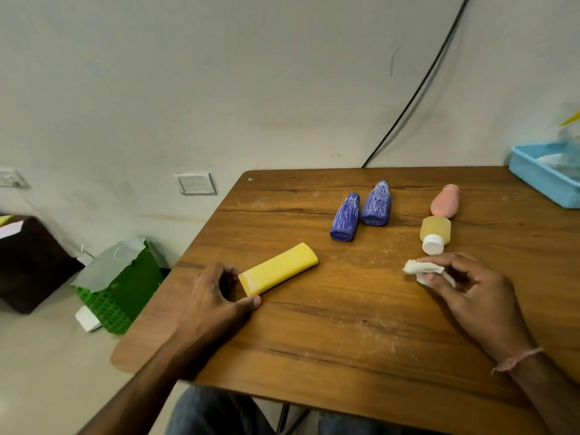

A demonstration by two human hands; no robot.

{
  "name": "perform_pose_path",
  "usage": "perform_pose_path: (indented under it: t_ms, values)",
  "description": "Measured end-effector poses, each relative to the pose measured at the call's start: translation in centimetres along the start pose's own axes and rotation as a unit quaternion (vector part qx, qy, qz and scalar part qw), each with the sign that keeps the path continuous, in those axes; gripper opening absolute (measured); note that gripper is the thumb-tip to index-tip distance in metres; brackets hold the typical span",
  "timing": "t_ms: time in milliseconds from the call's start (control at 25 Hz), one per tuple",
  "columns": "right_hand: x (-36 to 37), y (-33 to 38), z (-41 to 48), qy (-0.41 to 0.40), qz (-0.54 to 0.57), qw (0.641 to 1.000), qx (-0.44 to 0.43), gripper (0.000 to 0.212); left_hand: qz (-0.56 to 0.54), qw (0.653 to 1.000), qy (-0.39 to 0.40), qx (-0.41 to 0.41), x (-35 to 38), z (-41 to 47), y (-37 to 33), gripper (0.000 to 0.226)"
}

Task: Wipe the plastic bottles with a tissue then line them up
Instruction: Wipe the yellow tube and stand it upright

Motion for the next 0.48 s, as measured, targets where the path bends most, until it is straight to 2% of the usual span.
perform_pose_path:
  t_ms: [160,360,480]
  values:
    - [2.2,2.2,-1.9,0.003,-0.021,0.999,-0.048,0.031,-0.017,0.999,0.014,0.024,1.1,-3.5,0.3,0.053]
    - [3.5,4.8,-3.0,-0.064,-0.111,0.985,-0.117,0.024,0.012,0.996,0.037,0.085,5.7,-4.4,-5.5,0.055]
    - [4.0,6.0,-3.8,-0.090,-0.148,0.976,-0.133,0.027,0.023,0.990,0.076,0.119,8.8,-4.4,-8.6,0.057]
Point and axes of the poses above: each hand's wrist, its own z-axis towards the middle knuckle, its own x-axis out of the palm, y = z × x, the point moved 8 cm from there along z, towards the middle knuckle, and after that the axes turned 12 degrees about y, right-handed, at the moved point
